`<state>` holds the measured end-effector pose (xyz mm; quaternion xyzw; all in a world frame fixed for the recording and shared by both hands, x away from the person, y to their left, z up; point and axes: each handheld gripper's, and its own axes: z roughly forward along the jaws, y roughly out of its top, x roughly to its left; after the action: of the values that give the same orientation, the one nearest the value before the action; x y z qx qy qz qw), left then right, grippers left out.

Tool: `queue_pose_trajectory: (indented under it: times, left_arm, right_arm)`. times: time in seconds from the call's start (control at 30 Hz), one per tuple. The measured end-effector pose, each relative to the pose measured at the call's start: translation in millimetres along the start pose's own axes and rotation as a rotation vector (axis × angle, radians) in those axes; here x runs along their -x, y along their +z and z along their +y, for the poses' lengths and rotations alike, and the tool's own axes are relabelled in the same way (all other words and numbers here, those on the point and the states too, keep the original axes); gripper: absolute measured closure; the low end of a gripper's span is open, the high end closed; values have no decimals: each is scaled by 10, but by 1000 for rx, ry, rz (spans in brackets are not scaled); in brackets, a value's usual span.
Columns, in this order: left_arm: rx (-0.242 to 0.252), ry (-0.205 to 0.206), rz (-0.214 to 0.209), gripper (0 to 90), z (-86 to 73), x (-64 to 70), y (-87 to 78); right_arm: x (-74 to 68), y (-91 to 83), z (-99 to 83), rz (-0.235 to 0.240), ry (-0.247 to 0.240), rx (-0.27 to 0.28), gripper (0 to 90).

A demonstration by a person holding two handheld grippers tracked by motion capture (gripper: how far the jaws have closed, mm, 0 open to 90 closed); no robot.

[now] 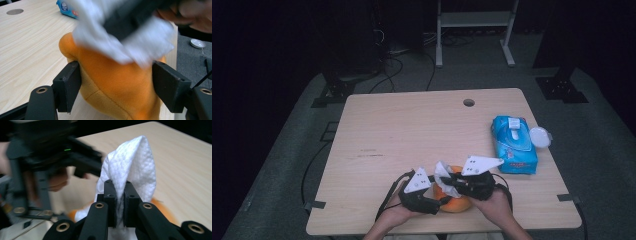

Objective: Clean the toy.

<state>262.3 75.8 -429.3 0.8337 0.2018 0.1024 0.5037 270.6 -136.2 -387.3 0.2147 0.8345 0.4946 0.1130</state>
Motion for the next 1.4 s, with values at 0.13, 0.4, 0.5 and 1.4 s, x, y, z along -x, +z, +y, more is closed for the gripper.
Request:
queue_pose_trajectory:
  times: [0.13,0.4,0.5,1.4]
  left_arm:
    - [-3,-6,2,272,-19,-27,-6]
    - [-20,-60,10,272,-51,-120,-8]
    - [-12,-87,7,279,-88,-160,-36]
    - [-6,116,33,192,-34,-108,-85]
  right_arm:
    - [146,-116,-38,-60,29,12,829]
    - [-6,-34,-72,35,0,7,830]
    - [61,-49,-84,17,20,11,830]
    - [49,41,-206,42,51,8,828]
